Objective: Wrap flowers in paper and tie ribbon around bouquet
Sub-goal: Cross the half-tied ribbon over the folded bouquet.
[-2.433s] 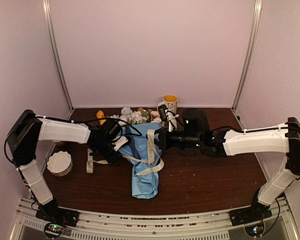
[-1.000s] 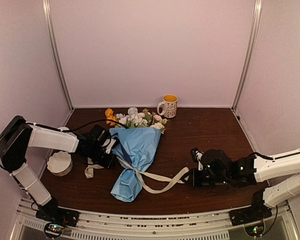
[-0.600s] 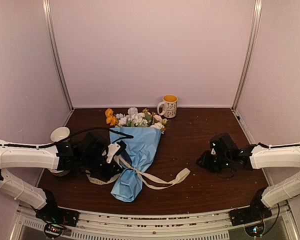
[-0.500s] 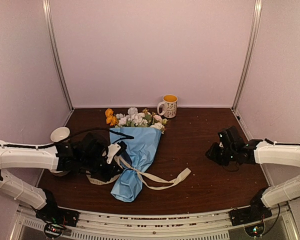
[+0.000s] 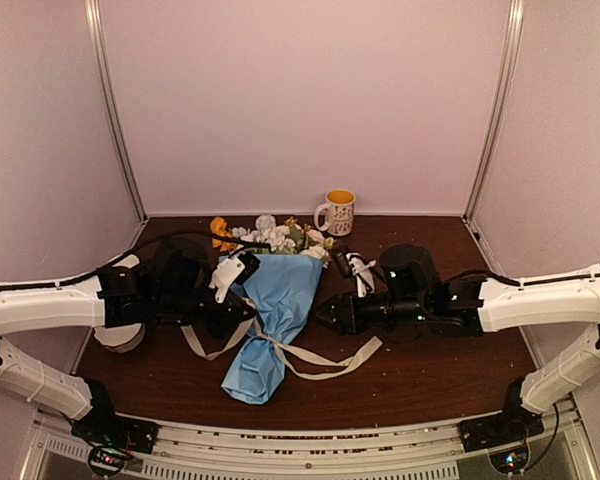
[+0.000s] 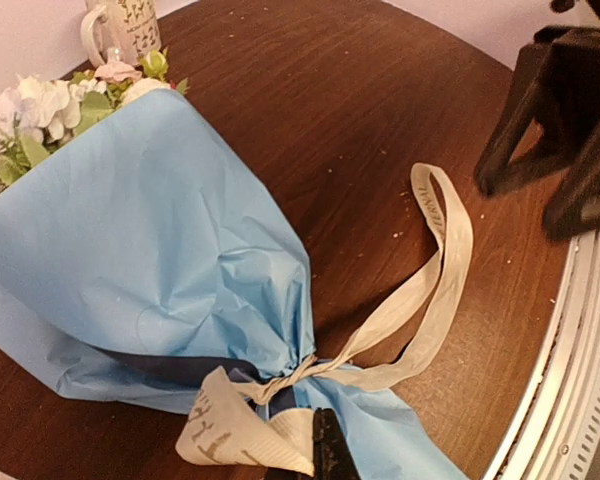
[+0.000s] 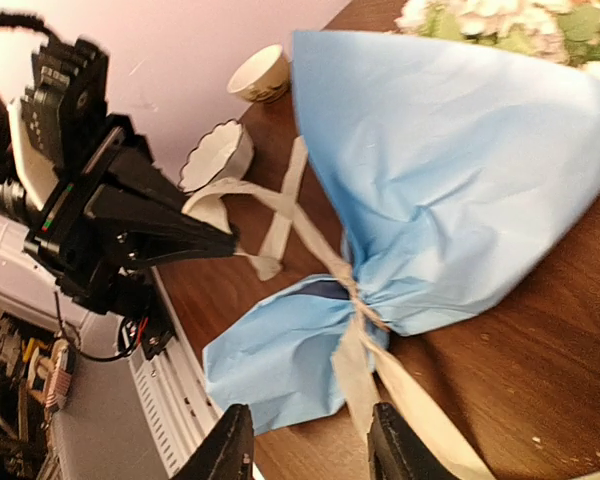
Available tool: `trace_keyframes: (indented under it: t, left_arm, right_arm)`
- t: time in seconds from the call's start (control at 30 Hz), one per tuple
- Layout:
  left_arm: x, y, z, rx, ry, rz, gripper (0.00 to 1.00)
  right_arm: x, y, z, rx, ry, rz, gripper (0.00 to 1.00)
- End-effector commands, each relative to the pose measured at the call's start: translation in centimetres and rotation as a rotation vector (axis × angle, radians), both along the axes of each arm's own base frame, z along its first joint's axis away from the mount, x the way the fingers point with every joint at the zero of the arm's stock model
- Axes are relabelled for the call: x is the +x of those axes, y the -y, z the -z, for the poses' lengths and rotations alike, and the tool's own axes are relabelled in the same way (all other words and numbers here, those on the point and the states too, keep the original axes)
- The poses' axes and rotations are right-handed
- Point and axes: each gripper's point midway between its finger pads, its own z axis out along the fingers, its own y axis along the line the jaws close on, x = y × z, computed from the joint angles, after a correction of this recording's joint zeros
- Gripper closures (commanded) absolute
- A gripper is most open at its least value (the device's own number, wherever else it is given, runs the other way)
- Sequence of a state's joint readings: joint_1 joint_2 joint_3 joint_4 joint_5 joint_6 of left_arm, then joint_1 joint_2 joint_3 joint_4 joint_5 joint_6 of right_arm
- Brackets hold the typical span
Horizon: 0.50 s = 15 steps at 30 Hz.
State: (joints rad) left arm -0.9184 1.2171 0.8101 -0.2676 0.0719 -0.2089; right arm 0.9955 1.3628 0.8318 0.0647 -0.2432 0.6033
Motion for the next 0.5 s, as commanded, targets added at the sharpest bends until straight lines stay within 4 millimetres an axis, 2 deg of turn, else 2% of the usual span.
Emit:
trace_keyframes:
  t: [0.0,0.13,0.3,0.47]
  left_arm:
    - [-0.3,2.6,-2.4,-0.121,0.030,0.089,1.00]
    - [-0.2,3.2,-3.0,-0.173,0.041,0.093,1.00]
    - [0.9,2.9,-2.6,-0.233,0.017,0.074,1.00]
    - [1.4,3.5,-3.0,-0.300,-0.022,0.096,1.00]
  right_arm:
    - [-2.1,-6.0,-4.1,0.215,0.061,-0.192,0.61]
    - [-2.0,-7.7,-2.6,0.247,0.014,-0.187,0.60]
    - [-1.6,-9.7,-1.3,0.238,0.043,-0.167,0.60]
    - [-0.8,-10.8,0.2,0.248,0.042,-0.134,0.63]
